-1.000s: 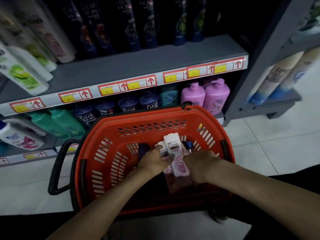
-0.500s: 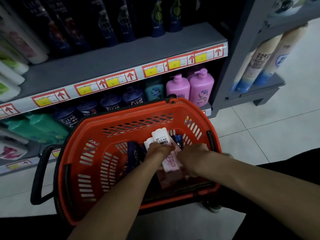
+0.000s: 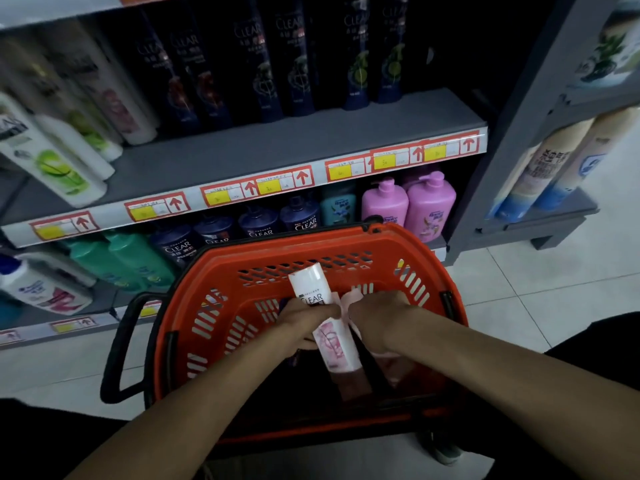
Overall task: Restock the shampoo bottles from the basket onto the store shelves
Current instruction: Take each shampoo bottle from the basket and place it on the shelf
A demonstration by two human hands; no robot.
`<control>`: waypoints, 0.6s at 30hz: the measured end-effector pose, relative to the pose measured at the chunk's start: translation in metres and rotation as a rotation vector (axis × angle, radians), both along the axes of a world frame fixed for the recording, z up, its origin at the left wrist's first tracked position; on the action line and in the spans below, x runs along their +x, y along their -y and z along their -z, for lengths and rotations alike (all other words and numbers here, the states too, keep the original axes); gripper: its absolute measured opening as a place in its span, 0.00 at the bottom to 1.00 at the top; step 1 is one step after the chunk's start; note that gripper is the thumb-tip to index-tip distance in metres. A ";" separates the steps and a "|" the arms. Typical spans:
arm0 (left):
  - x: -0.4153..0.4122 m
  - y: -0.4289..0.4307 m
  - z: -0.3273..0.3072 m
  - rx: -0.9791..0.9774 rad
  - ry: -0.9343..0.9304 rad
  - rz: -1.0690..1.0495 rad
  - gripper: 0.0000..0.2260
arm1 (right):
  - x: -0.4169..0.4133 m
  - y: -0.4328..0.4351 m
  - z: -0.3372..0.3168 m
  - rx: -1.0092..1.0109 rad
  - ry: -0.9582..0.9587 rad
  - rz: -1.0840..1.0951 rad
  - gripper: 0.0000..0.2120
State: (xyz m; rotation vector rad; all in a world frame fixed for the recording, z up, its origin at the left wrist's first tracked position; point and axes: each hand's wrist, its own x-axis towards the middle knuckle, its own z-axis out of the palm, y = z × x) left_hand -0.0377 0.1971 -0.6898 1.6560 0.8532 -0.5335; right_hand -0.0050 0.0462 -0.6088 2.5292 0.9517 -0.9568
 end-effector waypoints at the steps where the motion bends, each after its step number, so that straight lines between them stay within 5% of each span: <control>1: -0.004 -0.008 -0.007 0.004 0.032 0.002 0.14 | 0.001 -0.004 0.000 0.034 -0.020 0.003 0.18; 9: -0.043 -0.066 -0.078 -0.020 0.276 -0.034 0.11 | -0.010 -0.052 0.005 0.578 -0.348 0.325 0.16; 18: -0.057 -0.082 -0.096 -0.227 0.336 -0.276 0.15 | -0.031 -0.078 0.003 0.981 -0.281 0.579 0.22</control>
